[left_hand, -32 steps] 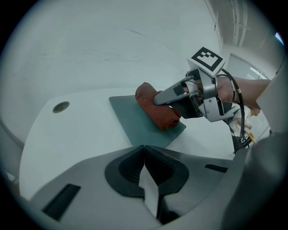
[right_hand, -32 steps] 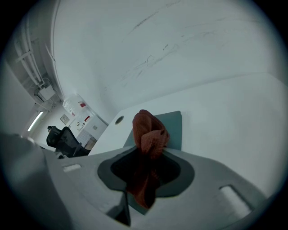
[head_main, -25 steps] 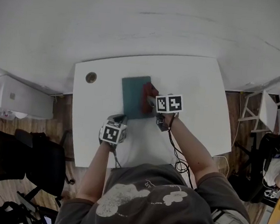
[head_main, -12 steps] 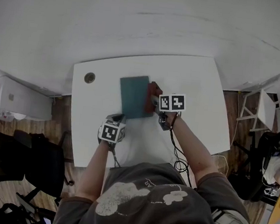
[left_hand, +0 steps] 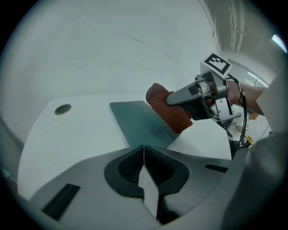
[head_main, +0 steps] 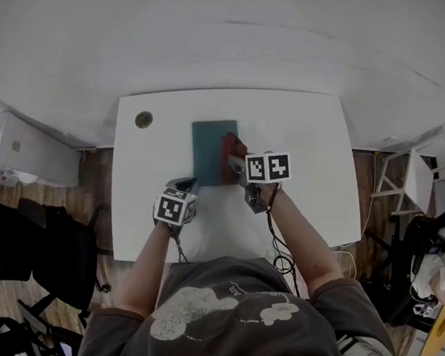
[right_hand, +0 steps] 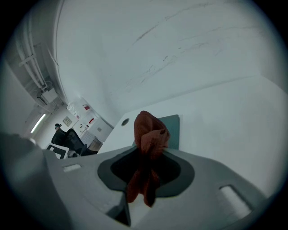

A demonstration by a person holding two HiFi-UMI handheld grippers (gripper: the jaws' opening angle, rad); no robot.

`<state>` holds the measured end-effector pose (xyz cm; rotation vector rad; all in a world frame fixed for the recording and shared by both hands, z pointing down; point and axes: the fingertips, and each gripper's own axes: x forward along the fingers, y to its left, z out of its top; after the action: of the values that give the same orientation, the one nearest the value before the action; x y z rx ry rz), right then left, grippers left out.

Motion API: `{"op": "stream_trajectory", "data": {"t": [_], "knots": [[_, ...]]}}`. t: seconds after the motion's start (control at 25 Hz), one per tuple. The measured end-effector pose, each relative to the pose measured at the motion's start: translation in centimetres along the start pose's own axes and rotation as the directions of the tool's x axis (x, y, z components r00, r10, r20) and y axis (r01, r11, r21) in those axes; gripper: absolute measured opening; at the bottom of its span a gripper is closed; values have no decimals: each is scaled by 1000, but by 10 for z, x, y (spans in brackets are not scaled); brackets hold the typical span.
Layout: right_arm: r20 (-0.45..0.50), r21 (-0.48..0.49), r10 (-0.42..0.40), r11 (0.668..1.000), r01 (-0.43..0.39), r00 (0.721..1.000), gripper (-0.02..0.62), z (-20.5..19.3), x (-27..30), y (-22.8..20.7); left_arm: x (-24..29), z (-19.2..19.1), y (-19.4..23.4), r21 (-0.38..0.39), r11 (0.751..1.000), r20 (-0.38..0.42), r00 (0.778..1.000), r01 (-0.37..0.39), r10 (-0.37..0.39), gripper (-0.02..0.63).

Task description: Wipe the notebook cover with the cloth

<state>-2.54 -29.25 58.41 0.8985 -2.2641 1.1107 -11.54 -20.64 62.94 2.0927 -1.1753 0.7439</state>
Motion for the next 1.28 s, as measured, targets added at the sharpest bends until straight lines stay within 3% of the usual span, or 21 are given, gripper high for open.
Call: {"op": "stream_trajectory", "data": {"t": [0.28,0.6,1.28], "knots": [[-71,-44,80,996,-84,994,104,-27,19,47,-17,-6,10,-54,998,22,1000,-17,18,2],[-98,-29,139,989,-142,985,104,-57,43,88,-30,-22,14,-84,996,26,999,-37,39,2],[-116,-19,98,995,-101,988,106,-83,39,70,-42,-41,9,-73,997,2,1000,-29,29,2]]}}
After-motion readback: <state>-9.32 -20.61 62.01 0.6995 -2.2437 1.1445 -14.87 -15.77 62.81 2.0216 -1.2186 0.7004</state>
